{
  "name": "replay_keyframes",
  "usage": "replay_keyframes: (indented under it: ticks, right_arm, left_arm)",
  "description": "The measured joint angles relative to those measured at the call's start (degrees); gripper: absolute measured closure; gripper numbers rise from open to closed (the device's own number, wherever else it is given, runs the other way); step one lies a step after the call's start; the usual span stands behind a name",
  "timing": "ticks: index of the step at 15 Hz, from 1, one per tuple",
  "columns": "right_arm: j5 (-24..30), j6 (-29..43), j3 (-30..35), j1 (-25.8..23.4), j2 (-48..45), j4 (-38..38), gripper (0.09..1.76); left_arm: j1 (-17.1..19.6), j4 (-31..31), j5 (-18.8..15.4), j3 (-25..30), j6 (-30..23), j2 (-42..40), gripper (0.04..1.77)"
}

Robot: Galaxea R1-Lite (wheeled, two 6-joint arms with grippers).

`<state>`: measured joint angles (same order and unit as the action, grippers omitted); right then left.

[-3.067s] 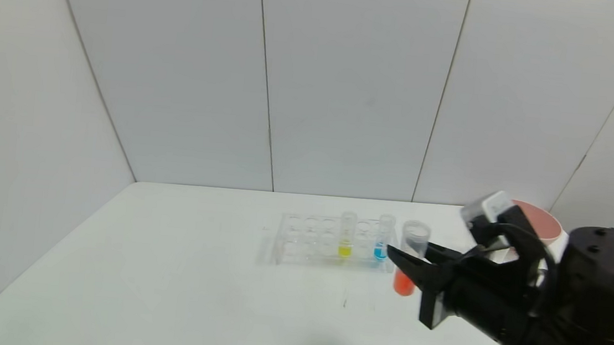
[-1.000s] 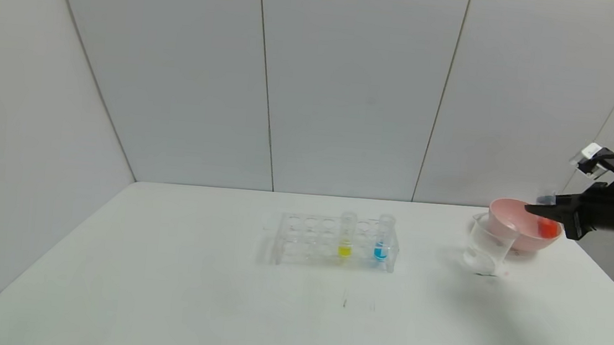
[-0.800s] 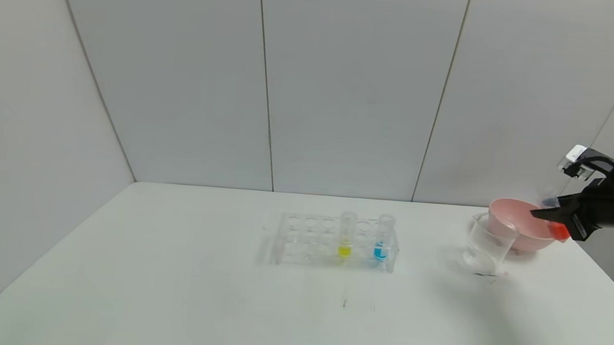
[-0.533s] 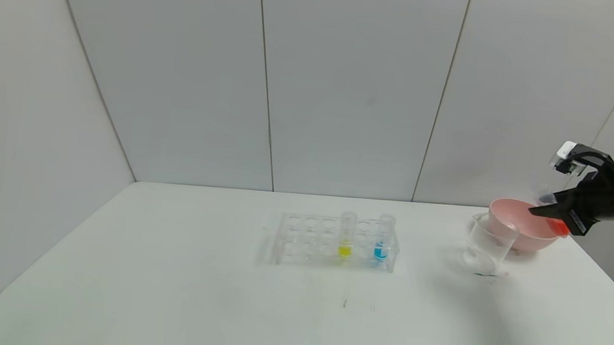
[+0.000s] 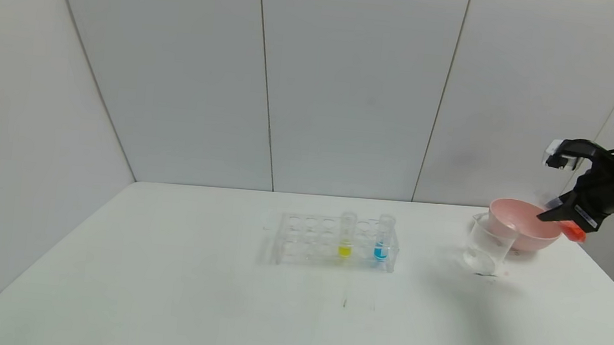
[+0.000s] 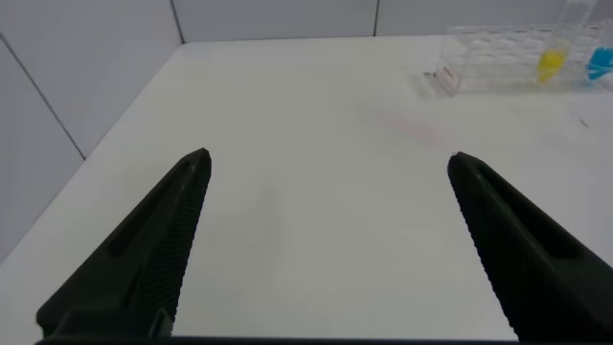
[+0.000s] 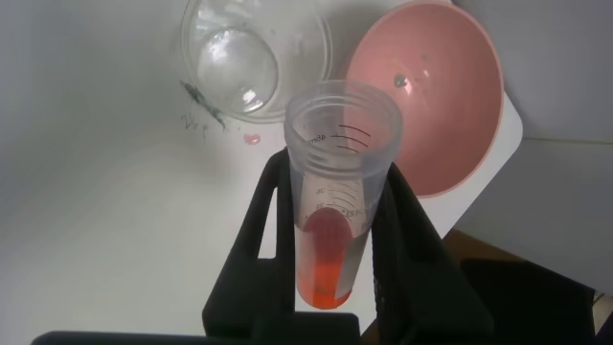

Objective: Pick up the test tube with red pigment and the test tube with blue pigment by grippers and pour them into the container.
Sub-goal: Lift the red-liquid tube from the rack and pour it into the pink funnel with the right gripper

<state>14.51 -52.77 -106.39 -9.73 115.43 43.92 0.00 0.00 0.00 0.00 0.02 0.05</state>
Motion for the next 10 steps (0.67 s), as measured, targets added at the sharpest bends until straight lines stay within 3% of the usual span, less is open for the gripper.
replay_keyframes:
  ticks: [3, 10]
  right_arm:
    - [-3.91, -3.11, -6.23, 0.33, 1.41, 8.62, 1.33]
    - [-9.26, -5.85, -8.06, 2.05, 4.61, 8.62, 1.33]
  left_arm:
    - [0.00, 0.00, 0.00, 0.00, -0.02, 0.00, 0.05]
    - [0.00, 0.00, 0.00, 0.00, -0.02, 0.00, 0.05]
